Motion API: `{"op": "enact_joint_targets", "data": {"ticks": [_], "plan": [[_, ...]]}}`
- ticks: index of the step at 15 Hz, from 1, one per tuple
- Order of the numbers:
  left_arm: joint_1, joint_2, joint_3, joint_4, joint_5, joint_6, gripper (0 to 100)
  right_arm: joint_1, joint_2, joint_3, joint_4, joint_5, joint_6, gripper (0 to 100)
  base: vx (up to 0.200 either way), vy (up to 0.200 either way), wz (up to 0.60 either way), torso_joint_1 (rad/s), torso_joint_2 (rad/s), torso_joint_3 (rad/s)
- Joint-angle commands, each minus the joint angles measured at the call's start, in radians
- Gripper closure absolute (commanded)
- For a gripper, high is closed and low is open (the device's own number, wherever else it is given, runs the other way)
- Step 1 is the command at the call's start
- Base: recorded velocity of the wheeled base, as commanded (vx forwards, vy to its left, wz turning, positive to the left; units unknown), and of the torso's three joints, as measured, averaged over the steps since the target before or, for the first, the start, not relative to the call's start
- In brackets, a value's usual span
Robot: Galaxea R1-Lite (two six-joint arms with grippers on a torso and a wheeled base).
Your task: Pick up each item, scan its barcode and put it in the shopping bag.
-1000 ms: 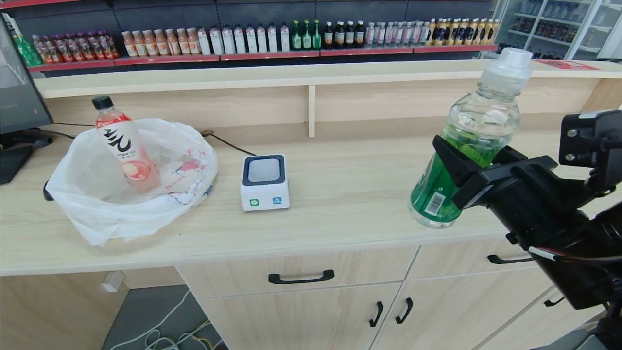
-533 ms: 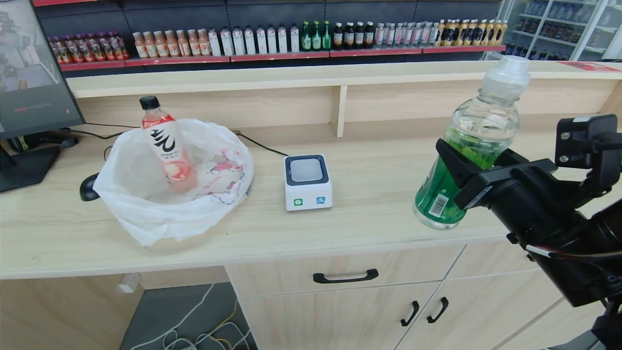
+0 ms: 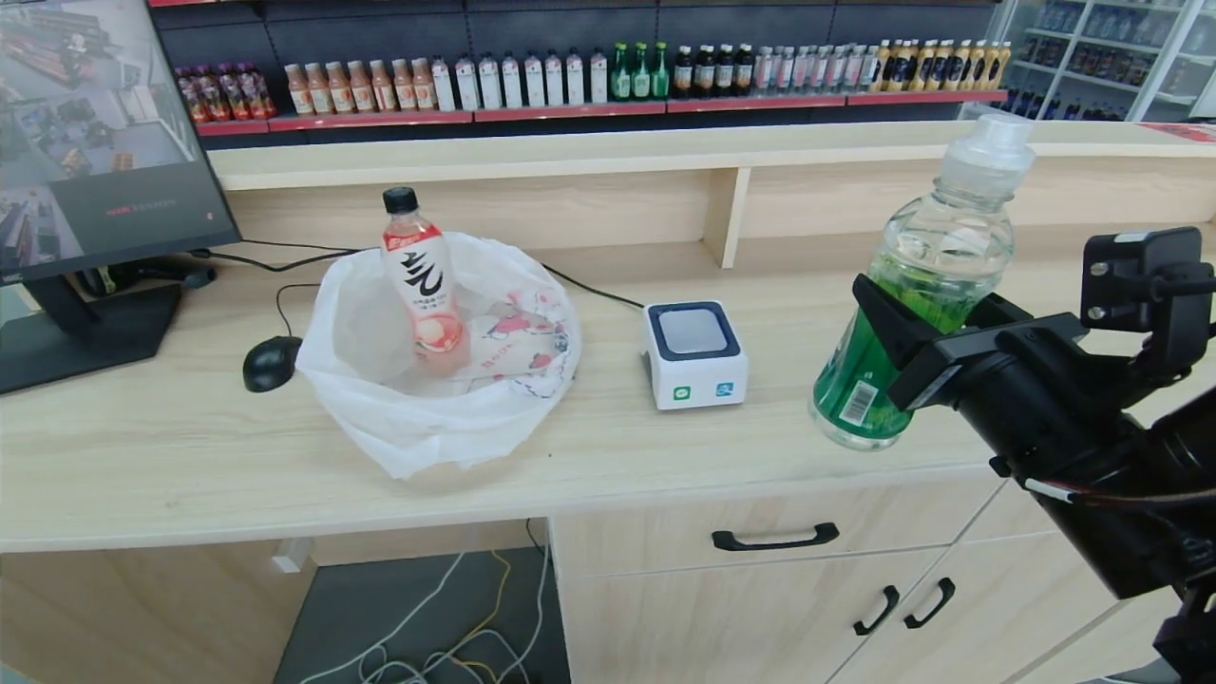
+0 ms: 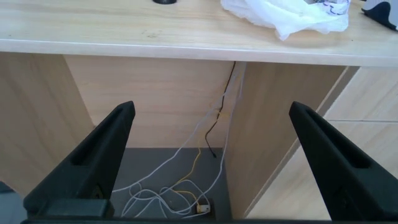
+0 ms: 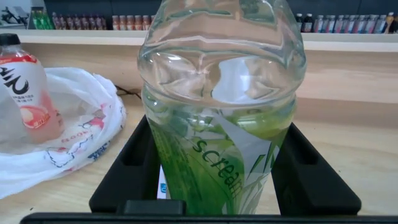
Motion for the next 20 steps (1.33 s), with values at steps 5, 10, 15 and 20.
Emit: {"op": "enact_joint_targets", "data": {"ticks": [5,10,15,20], "plan": [[0.000,0.000,0.000,0.000,0.001,0.002,0,0.002,0.003,0.002,0.000,-0.001,-0.001,100,0.000,0.160,0.00,0.004,0.00,0.001],[0.000,0.000,0.000,0.000,0.001,0.002,0,0.007,-0.005,0.002,0.002,0.000,-0.006,100,0.000,0.000,0.00,0.000,0.00,0.000],[0.000,0.000,0.000,0.000,-0.001,0.002,0,0.013,-0.016,-0.009,0.008,0.007,-0.019,100,0.000,0.000,0.00,0.000,0.00,0.000],[0.000,0.000,0.000,0.000,-0.001,0.002,0,0.033,0.052,-0.153,-0.012,0.163,-0.185,100,0.000,0.000,0.00,0.000,0.00,0.000]]}}
